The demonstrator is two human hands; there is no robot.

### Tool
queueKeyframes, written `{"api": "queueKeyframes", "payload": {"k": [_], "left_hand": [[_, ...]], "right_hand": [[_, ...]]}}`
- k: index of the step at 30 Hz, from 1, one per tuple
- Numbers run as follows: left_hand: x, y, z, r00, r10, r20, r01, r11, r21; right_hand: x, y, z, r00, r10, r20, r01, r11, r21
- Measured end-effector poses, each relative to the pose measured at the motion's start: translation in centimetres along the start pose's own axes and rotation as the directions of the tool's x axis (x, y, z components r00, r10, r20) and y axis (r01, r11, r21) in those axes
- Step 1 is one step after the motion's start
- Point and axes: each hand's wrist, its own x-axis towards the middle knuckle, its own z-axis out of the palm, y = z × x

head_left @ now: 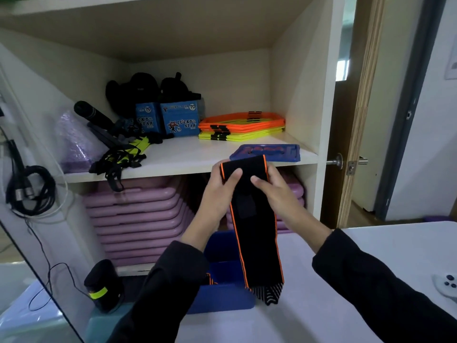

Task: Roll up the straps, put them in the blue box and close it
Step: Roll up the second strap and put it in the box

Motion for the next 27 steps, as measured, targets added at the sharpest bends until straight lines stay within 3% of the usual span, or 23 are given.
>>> {"api": "queueKeyframes", "payload": {"k": [4, 10, 17, 22, 27], "left_hand": [[-0.9, -0.8, 1.1, 0.995, 0.046, -0.083, -0.045, 0.999, 0.022], [-2.1, -1.3, 1.3, 0.987, 0.138, -0.081, -0.127, 0.984, 0.123], [-2.8, -0.8, 1.7, 0.981, 0.15, -0.119, -0.143, 0.987, 0.069], [-3.3, -0.5, 2.2, 0.985, 0.092, -0.146, -0.099, 0.994, -0.044], [-4.2, -1.4, 3.3, 0.995, 0.099, 0.011, -0.1, 0.982, 0.158]], "right_hand": [[-1.1, -0.1, 0.3, 0.999, 0.014, 0.051, -0.005, 0.985, -0.172], [-2.2, -0.5, -0.4, 0.993, 0.067, 0.095, -0.046, 0.977, -0.21], [-3.6, -0.8, -0.7, 0.995, 0.091, 0.032, -0.092, 0.995, 0.043], [-3.9, -1.7, -1.1, 0.995, 0.103, -0.005, -0.103, 0.993, 0.052], [-3.8, -2.6, -1.3, 0.993, 0.002, -0.114, 0.009, 0.995, 0.099]]}}
